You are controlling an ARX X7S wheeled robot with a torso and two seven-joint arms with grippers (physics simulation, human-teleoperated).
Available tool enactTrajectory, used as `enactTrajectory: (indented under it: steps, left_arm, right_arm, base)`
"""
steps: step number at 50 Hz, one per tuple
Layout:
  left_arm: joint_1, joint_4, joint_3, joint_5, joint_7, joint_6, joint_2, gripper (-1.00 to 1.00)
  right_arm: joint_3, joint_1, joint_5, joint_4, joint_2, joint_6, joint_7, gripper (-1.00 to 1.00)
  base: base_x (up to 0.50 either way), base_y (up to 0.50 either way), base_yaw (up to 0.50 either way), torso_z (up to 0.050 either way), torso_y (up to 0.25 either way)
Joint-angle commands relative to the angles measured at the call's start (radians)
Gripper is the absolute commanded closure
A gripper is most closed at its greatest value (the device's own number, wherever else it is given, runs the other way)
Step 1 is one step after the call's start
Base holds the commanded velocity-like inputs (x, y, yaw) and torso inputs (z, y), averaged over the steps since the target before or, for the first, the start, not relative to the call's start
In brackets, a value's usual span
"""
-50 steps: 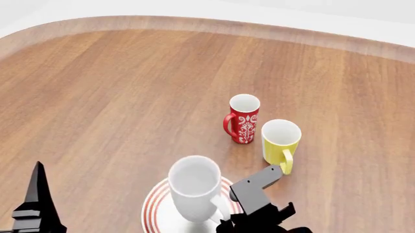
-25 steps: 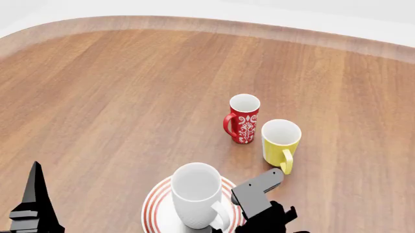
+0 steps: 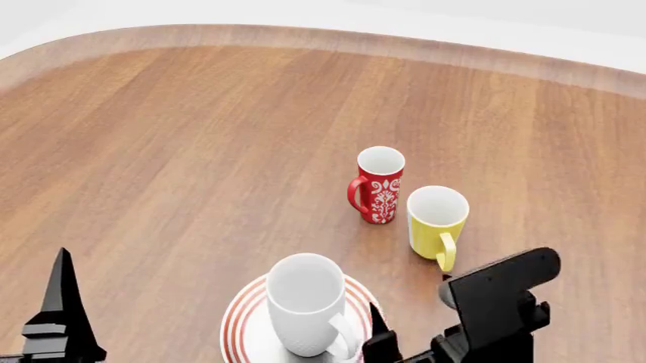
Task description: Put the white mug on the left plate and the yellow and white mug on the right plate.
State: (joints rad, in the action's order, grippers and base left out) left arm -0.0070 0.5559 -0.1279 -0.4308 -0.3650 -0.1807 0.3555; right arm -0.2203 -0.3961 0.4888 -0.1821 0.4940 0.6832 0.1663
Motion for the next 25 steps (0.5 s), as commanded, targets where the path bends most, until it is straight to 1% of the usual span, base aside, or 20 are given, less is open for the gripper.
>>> enactTrajectory:
  steps: [1, 6, 7, 9, 17, 25]
  left_arm:
    - [-0.008, 0.001, 0.001, -0.006, -0.003, -0.003, 0.006, -1.0]
    - [-0.005, 0.006, -0.002, -0.005, -0.004, -0.003, 0.007, -1.0]
    - [-0.002, 0.009, -0.003, -0.004, -0.005, -0.002, 0.008, -1.0]
    - [0.002, 0.013, -0.005, -0.001, -0.006, 0.0, 0.009, -1.0]
    - [0.011, 0.017, 0.001, -0.004, -0.012, 0.006, 0.011, -1.0]
    - [0.015, 0.023, -0.001, -0.005, -0.016, 0.006, 0.013, -1.0]
  right_arm:
    - [0.132, 0.013, 0.021, -0.105, -0.001, -0.098, -0.057, -1.0]
    - [0.171, -0.028, 0.027, -0.049, -0.038, -0.113, -0.095, -1.0]
    - [0.175, -0.044, 0.015, -0.031, -0.049, -0.109, -0.121, -1.0]
    - [0.217, -0.081, 0.058, 0.01, -0.079, -0.068, -0.154, -1.0]
    - [0.111, -0.152, -0.023, 0.136, -0.099, -0.017, -0.185, -1.0]
    - [0.074, -0.156, -0.065, 0.213, -0.125, -0.029, -0.21, -1.0]
  base:
    - [0.0, 0.0, 0.0, 0.0, 0.0]
    - [0.0, 0.0, 0.0, 0.0, 0.0]
    - [0.0, 0.0, 0.0, 0.0, 0.0]
    - [0.0, 0.0, 0.0, 0.0, 0.0]
    - [0.0, 0.0, 0.0, 0.0, 0.0]
    - [0.0, 0.0, 0.0, 0.0, 0.0]
